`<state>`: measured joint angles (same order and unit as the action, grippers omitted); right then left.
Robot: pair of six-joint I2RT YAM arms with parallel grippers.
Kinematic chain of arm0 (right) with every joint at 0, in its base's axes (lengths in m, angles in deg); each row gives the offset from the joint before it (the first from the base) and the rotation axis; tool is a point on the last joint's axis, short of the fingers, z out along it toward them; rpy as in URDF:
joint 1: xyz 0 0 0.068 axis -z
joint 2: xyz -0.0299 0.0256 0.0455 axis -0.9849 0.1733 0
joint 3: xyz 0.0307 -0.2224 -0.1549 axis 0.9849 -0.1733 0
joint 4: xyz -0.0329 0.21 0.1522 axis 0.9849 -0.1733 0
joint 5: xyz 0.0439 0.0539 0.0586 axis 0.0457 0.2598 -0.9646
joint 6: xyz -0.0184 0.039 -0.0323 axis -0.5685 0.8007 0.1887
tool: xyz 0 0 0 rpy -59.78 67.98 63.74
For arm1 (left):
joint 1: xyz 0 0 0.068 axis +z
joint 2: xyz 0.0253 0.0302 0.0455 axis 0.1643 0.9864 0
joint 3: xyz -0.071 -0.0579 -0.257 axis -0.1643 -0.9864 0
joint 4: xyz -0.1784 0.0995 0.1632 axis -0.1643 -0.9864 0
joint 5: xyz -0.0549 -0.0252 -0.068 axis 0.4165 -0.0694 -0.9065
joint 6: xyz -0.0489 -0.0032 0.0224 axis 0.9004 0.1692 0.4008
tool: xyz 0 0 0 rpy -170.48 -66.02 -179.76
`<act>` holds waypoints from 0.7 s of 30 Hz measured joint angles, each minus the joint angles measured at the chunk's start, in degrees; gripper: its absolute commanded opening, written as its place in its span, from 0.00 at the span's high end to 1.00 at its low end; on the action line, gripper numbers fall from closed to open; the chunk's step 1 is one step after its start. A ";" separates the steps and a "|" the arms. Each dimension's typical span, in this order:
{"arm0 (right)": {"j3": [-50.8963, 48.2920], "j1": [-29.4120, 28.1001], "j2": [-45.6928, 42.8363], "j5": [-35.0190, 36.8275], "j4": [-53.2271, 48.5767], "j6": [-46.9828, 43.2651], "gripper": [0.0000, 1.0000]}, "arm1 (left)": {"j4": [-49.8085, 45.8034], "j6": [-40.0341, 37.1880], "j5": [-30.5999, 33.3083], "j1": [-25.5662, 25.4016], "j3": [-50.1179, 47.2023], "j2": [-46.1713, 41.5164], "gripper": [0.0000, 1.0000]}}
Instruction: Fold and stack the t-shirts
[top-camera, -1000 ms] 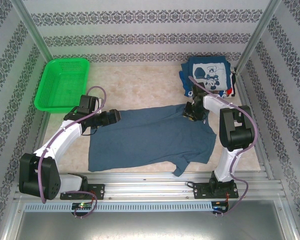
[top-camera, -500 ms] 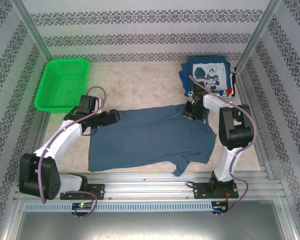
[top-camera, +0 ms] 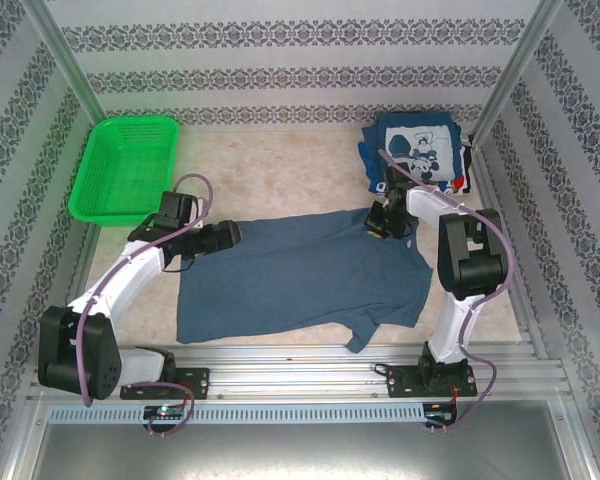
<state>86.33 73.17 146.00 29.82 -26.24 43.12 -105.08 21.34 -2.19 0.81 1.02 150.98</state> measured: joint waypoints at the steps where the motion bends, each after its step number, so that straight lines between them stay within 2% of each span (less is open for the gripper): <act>1: 0.00 0.00 0.00 0.02 -0.04 0.09 1.00 | 0.00 0.00 0.00 0.00 0.00 0.00 0.00; 11: 0.00 0.00 -0.76 -0.13 -0.26 1.07 1.00 | 0.02 0.00 0.00 0.00 -0.98 -0.07 0.00; 21: -1.79 0.00 -6.86 -3.06 -0.48 5.62 1.00 | 0.42 0.00 0.00 0.00 -1.77 -0.15 0.00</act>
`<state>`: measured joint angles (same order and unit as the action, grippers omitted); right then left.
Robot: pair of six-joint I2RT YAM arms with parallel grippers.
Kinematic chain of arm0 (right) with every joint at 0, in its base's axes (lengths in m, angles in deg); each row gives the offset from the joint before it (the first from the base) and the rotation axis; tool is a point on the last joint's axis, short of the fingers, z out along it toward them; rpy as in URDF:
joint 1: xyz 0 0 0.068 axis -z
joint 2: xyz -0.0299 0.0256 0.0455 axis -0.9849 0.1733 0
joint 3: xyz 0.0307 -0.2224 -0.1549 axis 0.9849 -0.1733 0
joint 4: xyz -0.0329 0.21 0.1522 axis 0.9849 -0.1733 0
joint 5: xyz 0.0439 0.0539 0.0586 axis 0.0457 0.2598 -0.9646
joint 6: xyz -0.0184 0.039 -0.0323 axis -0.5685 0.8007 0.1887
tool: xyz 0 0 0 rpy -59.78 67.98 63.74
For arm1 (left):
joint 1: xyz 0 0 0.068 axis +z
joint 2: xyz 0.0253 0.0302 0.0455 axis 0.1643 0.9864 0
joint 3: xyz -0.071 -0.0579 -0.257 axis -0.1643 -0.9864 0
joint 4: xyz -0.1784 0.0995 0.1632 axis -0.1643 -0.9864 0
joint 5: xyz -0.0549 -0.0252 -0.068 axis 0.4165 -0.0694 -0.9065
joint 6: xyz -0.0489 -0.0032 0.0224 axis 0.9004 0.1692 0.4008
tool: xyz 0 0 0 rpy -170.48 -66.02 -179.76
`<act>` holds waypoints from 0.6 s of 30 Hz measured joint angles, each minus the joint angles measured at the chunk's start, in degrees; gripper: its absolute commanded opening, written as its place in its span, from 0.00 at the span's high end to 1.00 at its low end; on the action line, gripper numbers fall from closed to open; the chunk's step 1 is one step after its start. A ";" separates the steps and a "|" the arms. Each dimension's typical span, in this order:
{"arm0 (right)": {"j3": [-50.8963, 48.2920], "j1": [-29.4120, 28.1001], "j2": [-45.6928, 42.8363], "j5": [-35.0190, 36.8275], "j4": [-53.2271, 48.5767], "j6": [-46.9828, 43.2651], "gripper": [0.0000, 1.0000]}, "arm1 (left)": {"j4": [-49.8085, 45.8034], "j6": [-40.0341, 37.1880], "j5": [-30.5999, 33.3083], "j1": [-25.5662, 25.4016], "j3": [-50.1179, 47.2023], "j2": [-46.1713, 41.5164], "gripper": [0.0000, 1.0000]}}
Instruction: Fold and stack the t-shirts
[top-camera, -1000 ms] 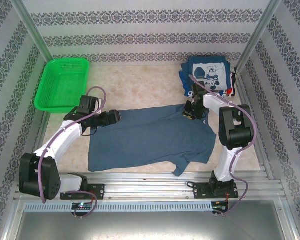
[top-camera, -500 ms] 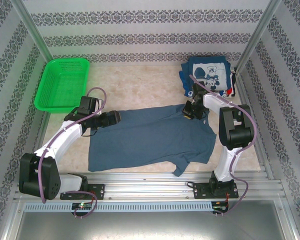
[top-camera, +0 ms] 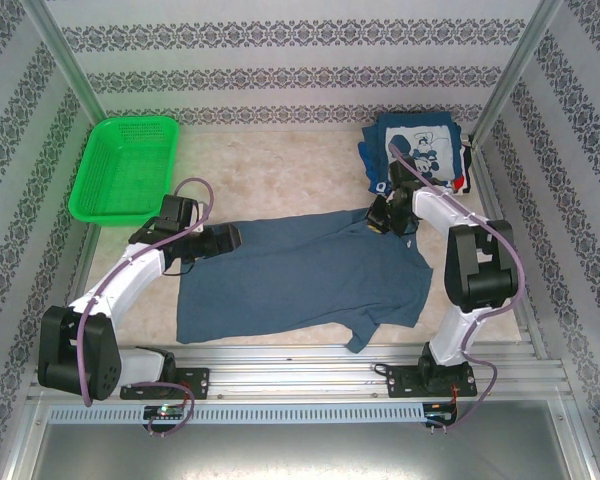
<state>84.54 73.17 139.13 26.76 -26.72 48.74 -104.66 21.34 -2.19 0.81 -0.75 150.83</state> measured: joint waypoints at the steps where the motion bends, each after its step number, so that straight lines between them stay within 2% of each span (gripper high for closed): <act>1: -0.46 0.00 -0.46 -0.26 0.04 0.37 1.00 | 0.13 0.00 0.00 0.00 -0.07 -0.02 0.00; 9: -6.01 -0.35 -3.89 -3.02 0.76 5.35 1.00 | 0.72 0.00 -0.02 0.00 -0.39 0.00 0.00; 18: -10.88 -4.31 -8.02 -4.57 2.01 11.74 1.00 | 0.85 -0.04 -0.07 0.00 -0.85 0.00 0.00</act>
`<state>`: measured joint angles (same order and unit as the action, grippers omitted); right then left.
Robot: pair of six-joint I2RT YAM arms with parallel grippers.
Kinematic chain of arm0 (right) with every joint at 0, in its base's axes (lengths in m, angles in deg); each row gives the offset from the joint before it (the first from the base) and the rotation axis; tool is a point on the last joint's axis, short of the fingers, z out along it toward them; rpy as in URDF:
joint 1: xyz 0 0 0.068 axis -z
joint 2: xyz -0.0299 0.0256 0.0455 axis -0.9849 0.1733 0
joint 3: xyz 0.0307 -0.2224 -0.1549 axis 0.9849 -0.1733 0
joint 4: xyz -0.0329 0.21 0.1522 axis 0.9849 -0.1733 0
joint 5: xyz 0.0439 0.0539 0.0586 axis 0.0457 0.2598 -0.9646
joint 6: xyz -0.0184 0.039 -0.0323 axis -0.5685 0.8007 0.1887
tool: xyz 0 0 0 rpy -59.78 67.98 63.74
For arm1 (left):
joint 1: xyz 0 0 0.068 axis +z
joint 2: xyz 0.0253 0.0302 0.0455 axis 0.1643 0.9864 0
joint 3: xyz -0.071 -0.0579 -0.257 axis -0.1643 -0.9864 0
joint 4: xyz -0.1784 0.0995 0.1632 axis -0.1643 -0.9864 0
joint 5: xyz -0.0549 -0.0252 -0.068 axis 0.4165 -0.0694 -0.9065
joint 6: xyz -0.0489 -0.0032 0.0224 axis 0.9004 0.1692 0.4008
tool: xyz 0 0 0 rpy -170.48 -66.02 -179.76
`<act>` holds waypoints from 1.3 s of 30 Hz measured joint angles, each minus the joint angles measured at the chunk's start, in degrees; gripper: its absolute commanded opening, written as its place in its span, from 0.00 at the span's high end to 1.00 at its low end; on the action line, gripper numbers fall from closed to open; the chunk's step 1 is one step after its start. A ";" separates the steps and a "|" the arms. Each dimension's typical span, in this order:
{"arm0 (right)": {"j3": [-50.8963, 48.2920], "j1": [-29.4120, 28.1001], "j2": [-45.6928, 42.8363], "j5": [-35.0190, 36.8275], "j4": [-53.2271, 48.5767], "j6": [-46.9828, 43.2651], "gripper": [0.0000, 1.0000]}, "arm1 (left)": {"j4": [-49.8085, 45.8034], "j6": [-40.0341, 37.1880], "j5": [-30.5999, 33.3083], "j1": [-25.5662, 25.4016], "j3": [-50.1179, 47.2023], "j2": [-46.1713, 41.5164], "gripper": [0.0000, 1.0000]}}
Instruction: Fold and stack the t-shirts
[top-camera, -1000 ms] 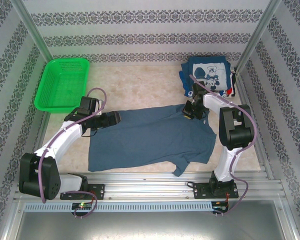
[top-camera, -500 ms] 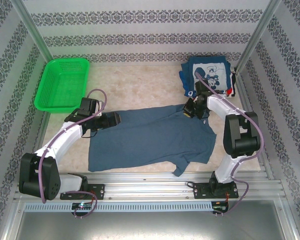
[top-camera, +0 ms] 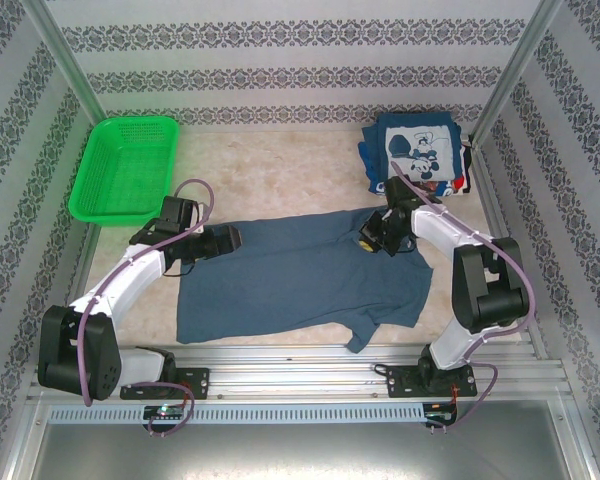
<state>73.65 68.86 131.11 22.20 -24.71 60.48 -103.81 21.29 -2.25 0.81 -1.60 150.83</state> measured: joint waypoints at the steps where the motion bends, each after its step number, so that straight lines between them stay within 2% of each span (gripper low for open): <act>1: -0.44 -0.33 -0.44 -0.09 0.13 0.52 1.00 | 0.00 0.02 0.00 0.00 -0.02 0.00 0.00; 18: -5.29 -5.55 -1.70 -1.22 2.75 6.32 1.00 | 0.42 -0.61 -0.33 0.00 -0.85 0.02 0.00; 38: -6.36 -8.04 -0.74 -2.01 3.50 6.78 1.00 | 0.44 -0.83 -0.33 0.00 -0.85 0.02 0.00; 39: -6.40 -8.15 -0.74 -2.03 3.45 6.78 0.97 | 0.44 -0.83 -0.33 0.00 -0.85 0.02 0.00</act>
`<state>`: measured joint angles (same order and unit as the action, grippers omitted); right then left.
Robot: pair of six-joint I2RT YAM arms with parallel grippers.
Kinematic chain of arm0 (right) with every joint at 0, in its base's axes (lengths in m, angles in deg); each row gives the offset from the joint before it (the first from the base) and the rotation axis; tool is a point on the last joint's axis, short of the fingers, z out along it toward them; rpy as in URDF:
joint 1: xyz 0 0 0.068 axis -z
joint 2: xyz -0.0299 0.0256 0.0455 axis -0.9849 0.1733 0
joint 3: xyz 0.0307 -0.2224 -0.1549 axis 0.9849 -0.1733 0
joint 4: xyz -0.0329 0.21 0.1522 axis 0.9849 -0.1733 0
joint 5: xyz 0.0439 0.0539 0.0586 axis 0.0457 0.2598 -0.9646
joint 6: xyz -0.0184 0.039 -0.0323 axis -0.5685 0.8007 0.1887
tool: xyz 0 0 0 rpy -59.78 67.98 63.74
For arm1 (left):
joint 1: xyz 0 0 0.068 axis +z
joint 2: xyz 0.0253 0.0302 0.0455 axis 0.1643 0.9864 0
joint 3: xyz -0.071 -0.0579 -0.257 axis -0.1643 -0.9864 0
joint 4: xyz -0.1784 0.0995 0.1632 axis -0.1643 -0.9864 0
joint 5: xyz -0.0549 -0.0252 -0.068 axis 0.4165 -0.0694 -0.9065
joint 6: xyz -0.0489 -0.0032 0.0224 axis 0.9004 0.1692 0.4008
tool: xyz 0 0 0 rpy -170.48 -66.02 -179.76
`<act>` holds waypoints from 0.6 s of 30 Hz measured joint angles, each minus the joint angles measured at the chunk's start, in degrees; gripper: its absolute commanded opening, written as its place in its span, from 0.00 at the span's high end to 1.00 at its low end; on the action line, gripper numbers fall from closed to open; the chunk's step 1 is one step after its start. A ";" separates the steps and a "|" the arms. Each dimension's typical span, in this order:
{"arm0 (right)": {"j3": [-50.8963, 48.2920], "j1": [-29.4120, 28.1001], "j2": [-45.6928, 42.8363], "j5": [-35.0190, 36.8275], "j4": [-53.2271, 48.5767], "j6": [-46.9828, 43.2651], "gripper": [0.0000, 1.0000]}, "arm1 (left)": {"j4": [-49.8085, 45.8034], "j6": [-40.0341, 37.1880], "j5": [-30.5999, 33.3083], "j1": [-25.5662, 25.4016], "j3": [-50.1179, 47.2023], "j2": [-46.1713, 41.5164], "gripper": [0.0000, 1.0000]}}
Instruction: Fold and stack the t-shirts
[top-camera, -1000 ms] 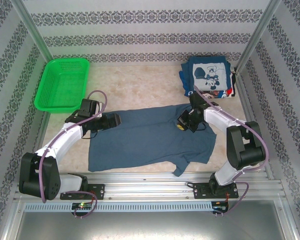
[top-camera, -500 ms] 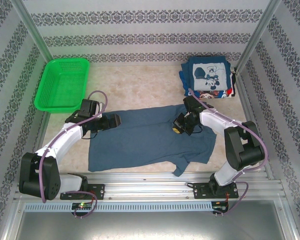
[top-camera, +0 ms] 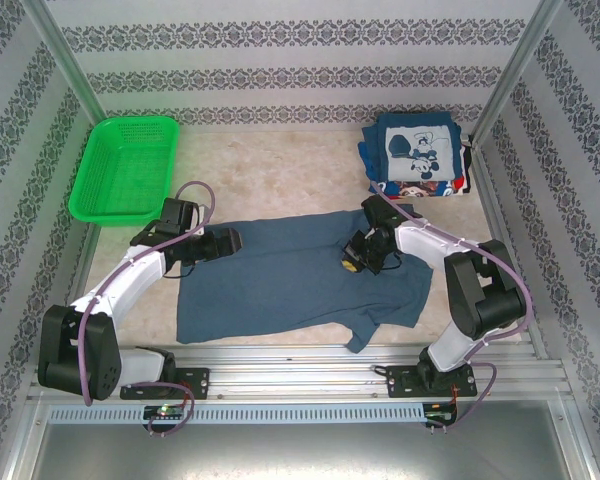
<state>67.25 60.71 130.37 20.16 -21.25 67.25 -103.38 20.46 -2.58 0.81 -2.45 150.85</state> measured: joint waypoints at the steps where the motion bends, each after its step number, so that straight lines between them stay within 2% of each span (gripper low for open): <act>1: -0.02 -0.15 0.00 0.00 -0.02 0.00 0.89 | 0.00 0.00 0.00 0.00 0.00 0.00 0.00; 4: -0.61 -0.76 0.00 -0.59 -0.15 0.02 0.66 | 0.00 0.00 -0.02 0.00 0.00 0.07 0.00; 7: -0.96 -1.25 -0.02 -1.31 -1.14 -0.11 0.54 | 0.00 0.00 -0.02 0.00 0.00 0.31 0.00; 13: 1.55 -1.49 -3.43 -2.21 -6.64 -3.34 0.43 | -0.44 0.07 0.00 0.00 0.13 0.68 0.00; 18: 4.98 1.55 -12.98 -0.26 -13.60 -9.14 0.38 | -0.94 1.07 -0.07 0.02 0.83 0.90 0.00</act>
<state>72.23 62.26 117.39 19.90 -34.85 58.12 -104.31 21.53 -2.64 0.83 -1.62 151.75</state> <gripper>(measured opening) 0.605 0.999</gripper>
